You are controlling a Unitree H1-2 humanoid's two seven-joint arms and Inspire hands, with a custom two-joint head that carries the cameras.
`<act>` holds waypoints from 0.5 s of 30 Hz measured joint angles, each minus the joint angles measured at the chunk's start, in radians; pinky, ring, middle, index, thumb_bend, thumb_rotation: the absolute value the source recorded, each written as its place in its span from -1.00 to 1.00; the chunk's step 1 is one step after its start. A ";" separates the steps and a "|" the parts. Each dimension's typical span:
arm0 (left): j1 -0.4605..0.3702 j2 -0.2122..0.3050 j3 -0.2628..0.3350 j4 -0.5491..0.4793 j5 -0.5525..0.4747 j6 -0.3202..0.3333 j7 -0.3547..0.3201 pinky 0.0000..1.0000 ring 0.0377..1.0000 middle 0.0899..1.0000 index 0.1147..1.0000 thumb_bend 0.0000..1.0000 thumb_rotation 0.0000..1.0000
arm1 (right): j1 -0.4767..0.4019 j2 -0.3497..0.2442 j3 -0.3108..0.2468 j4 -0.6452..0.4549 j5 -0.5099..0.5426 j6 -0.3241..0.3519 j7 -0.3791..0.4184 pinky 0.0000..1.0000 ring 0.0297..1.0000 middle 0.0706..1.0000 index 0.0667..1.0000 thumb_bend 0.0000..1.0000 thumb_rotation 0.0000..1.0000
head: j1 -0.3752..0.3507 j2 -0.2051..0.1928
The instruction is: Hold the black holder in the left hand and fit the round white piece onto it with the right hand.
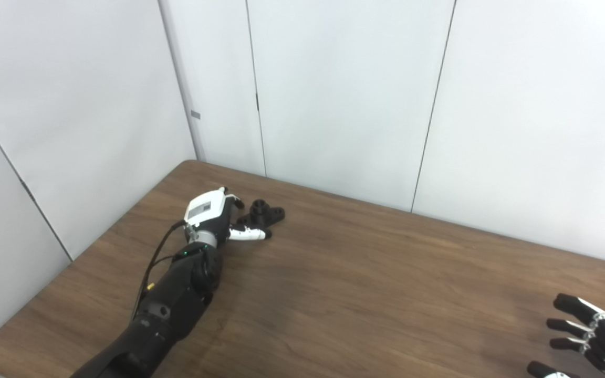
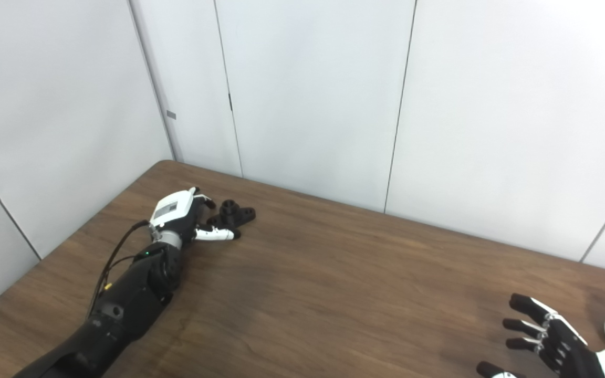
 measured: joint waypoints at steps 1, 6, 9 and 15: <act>-0.001 0.003 -0.005 0.000 -0.001 0.000 -0.004 1.00 1.00 0.90 0.17 0.57 -0.42 | 0.002 0.000 0.000 -0.001 0.000 0.003 0.000 0.20 0.41 0.57 0.53 0.47 -0.83 | 0.000 0.000; -0.034 0.026 -0.027 0.022 -0.015 -0.004 -0.041 1.00 1.00 0.79 -0.15 0.08 -0.85 | 0.008 0.000 -0.001 -0.018 0.000 0.017 0.000 0.19 0.41 0.56 0.53 0.47 -0.78 | -0.002 0.005; -0.033 0.024 -0.035 0.037 -0.022 -0.027 -0.024 1.00 1.00 0.76 -0.17 0.05 -0.87 | 0.008 0.000 -0.003 -0.024 -0.001 0.017 0.000 0.19 0.40 0.55 0.53 0.45 -0.82 | -0.002 0.005; -0.019 0.014 -0.041 0.083 -0.034 -0.105 0.071 1.00 0.92 0.69 -0.17 0.05 -0.88 | 0.008 0.000 -0.003 -0.025 -0.001 0.018 0.000 0.21 0.39 0.59 0.54 0.40 -0.86 | -0.005 0.008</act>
